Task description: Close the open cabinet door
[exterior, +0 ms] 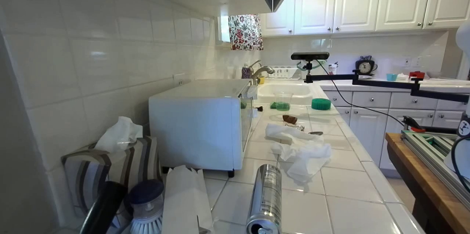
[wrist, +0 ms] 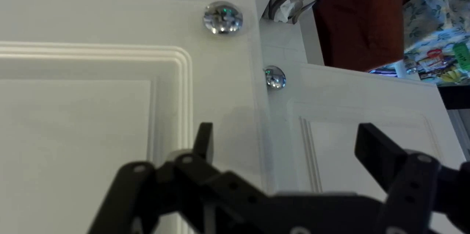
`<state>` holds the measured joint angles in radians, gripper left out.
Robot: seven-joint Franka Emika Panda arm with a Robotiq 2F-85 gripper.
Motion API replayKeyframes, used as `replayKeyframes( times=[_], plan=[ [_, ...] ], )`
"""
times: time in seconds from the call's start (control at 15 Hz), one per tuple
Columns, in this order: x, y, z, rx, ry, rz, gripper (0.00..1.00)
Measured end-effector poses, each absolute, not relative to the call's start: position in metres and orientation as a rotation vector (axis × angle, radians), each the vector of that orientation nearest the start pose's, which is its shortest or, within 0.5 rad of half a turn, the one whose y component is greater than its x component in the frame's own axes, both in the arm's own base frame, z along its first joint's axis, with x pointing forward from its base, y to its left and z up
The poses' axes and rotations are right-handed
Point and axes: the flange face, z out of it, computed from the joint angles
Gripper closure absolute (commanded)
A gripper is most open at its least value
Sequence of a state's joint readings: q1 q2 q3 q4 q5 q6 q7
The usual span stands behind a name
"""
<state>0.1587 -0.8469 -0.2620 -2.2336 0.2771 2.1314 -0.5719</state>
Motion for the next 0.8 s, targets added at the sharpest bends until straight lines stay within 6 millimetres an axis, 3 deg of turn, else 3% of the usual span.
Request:
replayKeyframes(
  times=[0.4, 0.8],
  plan=[
    [0.333, -0.064, 0.715, -2.596, -0.551, -1.214, 0.0],
    [0.33, -0.053, 0.706, -2.691, -0.425, -1.064, 0.0]
  ],
)
